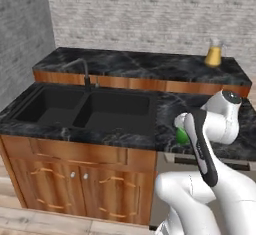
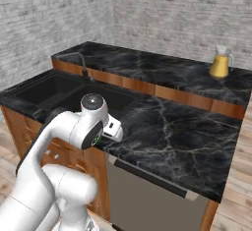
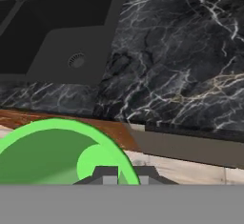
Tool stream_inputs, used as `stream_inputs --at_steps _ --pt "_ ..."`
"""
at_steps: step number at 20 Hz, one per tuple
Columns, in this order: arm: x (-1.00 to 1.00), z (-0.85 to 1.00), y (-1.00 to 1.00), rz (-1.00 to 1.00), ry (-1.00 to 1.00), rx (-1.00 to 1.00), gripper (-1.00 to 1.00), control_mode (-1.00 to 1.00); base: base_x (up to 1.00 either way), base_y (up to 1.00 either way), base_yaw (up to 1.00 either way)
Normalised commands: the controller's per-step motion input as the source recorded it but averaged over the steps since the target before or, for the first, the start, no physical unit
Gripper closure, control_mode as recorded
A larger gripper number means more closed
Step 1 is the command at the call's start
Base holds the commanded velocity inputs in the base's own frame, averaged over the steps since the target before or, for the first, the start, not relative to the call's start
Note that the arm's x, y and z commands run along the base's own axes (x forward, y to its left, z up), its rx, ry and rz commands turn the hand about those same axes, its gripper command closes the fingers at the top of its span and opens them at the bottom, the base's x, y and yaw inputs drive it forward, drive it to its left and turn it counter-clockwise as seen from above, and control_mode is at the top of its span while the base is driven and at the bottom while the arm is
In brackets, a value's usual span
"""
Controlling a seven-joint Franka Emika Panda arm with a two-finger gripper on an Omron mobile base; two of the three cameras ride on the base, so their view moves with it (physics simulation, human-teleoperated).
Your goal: Place the pitcher and cup on the dining counter for serving.
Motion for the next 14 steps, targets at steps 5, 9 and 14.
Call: stream_inputs --at_steps 5,9,14 --pt "0.00 0.00 0.00 0.00 0.00 0.00 1.00 1.00 -0.31 1.00 0.10" --pt "0.00 0.00 0.00 0.00 0.00 0.00 1.00 1.00 0.11 1.00 0.01" --pt "0.00 0.00 0.00 0.00 0.00 0.00 1.00 1.00 0.45 1.00 0.00"
